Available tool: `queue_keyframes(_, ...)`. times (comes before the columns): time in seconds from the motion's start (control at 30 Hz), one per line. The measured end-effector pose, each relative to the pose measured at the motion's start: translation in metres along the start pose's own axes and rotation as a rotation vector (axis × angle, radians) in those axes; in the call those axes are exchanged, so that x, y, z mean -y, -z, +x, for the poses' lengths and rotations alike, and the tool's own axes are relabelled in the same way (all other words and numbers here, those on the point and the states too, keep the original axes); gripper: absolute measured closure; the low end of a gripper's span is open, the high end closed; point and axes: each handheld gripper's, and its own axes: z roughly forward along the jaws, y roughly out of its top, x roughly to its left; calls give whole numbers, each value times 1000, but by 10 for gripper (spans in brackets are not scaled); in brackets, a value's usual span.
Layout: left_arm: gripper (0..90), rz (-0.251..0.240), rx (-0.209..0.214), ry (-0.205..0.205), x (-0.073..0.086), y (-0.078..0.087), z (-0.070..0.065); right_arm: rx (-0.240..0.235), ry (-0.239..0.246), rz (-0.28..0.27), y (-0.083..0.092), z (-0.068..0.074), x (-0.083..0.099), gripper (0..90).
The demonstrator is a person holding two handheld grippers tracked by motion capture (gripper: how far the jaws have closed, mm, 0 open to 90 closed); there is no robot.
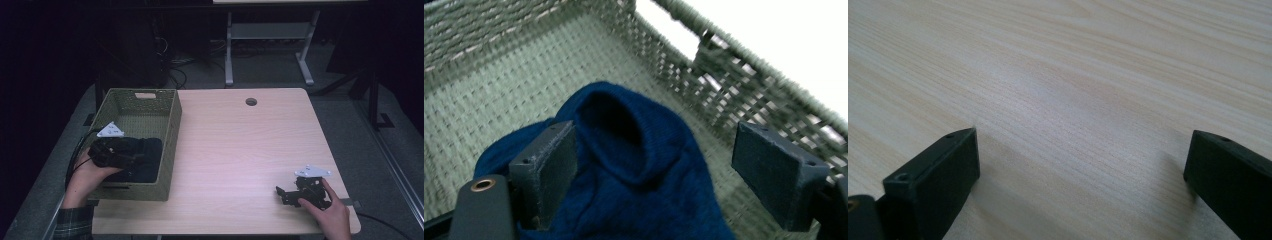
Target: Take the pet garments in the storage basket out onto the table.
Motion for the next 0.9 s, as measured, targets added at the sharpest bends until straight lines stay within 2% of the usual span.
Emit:
queue_keyframes(0.2, 176, 36, 1, 3, 3, -6, 6, 0, -1, 0, 0, 0, 0, 11)
queue_keyframes(0.4, 176, 109, -12, -10, 4, -18, 10, 0, 0, 0, 0, 0, 0, 11)
queue_keyframes(0.57, 174, 166, -21, -37, 2, -24, 9, 0, 0, 0, 0, 0, 0, 11)
queue_keyframes(0.63, 172, 190, -29, -64, 1, -27, 10, 0, 0, 0, 0, 0, 0, 10)
queue_keyframes(0.7, 172, 188, -29, -80, 0, -30, 12, 0, 0, 0, 0, 0, 0, 10)
queue_keyframes(0.9, 171, 221, -18, -91, 1, -38, 16, 0, -1, 0, 0, 0, 0, 10)
